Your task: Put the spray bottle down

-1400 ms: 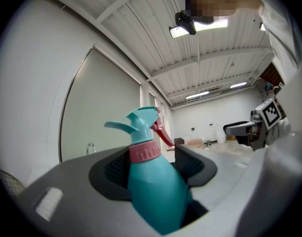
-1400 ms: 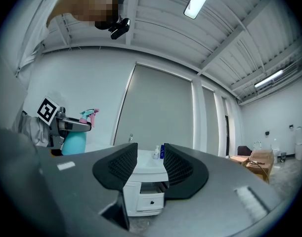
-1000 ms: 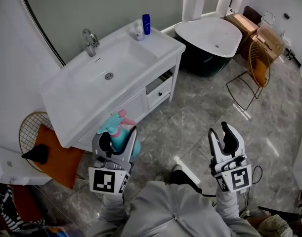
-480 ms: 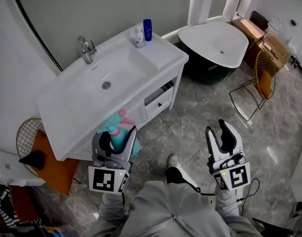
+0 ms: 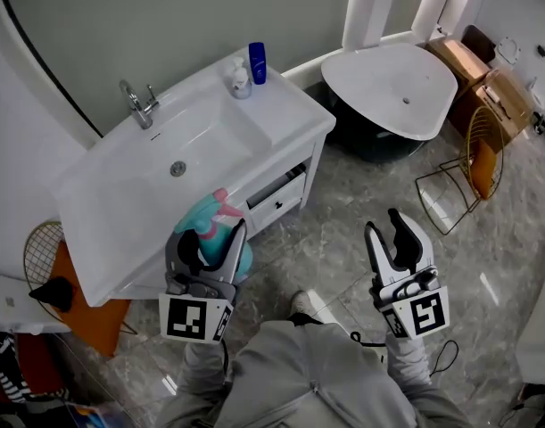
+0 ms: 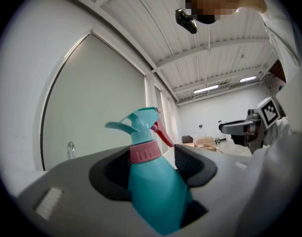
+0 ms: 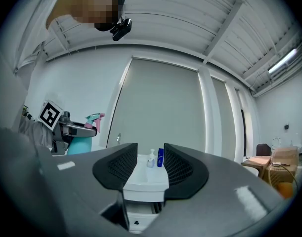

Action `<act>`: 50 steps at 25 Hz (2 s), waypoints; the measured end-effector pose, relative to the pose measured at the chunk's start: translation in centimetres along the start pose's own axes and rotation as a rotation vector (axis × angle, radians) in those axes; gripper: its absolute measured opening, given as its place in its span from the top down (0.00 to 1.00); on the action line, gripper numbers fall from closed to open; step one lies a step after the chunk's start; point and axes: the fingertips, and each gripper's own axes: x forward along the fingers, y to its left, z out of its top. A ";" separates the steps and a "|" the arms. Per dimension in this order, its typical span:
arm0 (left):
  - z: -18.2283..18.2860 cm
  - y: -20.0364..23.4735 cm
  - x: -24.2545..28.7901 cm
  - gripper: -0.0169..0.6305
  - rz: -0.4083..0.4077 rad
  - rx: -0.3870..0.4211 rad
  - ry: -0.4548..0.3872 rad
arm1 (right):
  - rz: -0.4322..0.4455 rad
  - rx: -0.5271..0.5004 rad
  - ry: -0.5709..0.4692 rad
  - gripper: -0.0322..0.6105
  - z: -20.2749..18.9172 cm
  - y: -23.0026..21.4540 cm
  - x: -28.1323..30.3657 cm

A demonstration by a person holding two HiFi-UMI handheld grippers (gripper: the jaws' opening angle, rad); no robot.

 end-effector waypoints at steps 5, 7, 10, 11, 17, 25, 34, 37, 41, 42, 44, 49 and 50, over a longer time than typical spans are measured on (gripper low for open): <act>-0.2 -1.0 4.0 0.49 0.007 0.007 0.003 | 0.008 0.009 -0.004 0.70 -0.8 -3.5 1.6; -0.1 -1.4 5.6 0.49 0.007 0.007 0.005 | 0.009 0.003 0.000 0.70 -1.2 -5.0 2.3; -0.3 -1.5 7.7 0.49 0.005 0.012 0.015 | 0.015 0.007 -0.001 0.70 -1.5 -6.5 3.6; -0.4 -1.3 8.3 0.49 0.007 0.020 0.012 | 0.019 0.009 -0.001 0.70 -1.7 -6.8 4.0; -1.1 -0.6 12.0 0.49 -0.001 0.031 0.011 | 0.025 0.017 0.011 0.70 -2.8 -8.6 6.4; -3.5 1.6 18.4 0.50 -0.039 0.026 0.022 | -0.007 0.024 0.009 0.70 -4.8 -11.1 11.1; -5.5 4.5 27.9 0.50 -0.137 0.016 0.007 | -0.069 -0.004 0.039 0.70 -5.8 -14.1 18.1; -6.6 5.4 30.6 0.50 -0.160 0.021 0.008 | -0.078 -0.018 0.051 0.70 -6.2 -14.7 20.3; -8.6 6.5 33.9 0.50 -0.188 0.006 0.039 | -0.089 -0.016 0.070 0.70 -7.3 -15.3 22.9; -9.2 6.7 34.6 0.50 -0.194 0.003 0.041 | -0.091 -0.016 0.077 0.70 -7.6 -15.5 23.4; -10.4 7.2 36.0 0.50 -0.204 0.004 0.042 | -0.092 -0.017 0.090 0.70 -8.1 -15.7 24.4; -12.2 7.6 39.3 0.50 -0.234 -0.009 0.064 | -0.099 -0.032 0.115 0.70 -8.9 -16.7 26.7; -12.5 7.6 39.8 0.50 -0.239 -0.016 0.070 | -0.101 -0.035 0.120 0.70 -9.0 -16.9 27.1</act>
